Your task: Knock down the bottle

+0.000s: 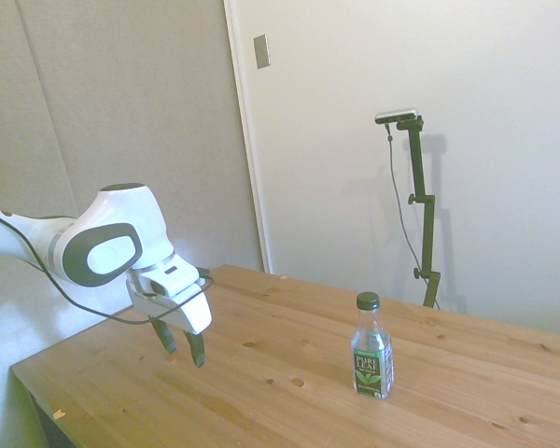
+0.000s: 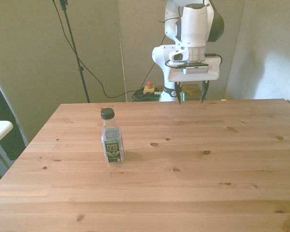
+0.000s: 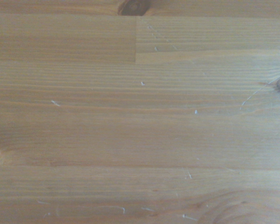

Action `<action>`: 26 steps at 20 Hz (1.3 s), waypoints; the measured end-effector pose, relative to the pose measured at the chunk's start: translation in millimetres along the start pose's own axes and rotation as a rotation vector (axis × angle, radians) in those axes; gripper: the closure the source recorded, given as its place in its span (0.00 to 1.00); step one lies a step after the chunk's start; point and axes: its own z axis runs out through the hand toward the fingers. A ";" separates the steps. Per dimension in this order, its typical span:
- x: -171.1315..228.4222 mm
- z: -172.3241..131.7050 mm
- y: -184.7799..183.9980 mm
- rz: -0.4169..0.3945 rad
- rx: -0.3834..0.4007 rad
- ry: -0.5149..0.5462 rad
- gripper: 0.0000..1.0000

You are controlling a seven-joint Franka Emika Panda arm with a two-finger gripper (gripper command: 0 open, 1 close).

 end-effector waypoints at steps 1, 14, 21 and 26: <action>0.0 0.3 -0.2 0.000 0.000 -0.001 0.00; 125.2 -22.1 67.0 0.068 0.016 0.133 0.00; 189.5 -48.6 87.7 0.102 0.044 0.201 1.00; 215.1 -43.5 84.3 0.104 0.023 0.226 1.00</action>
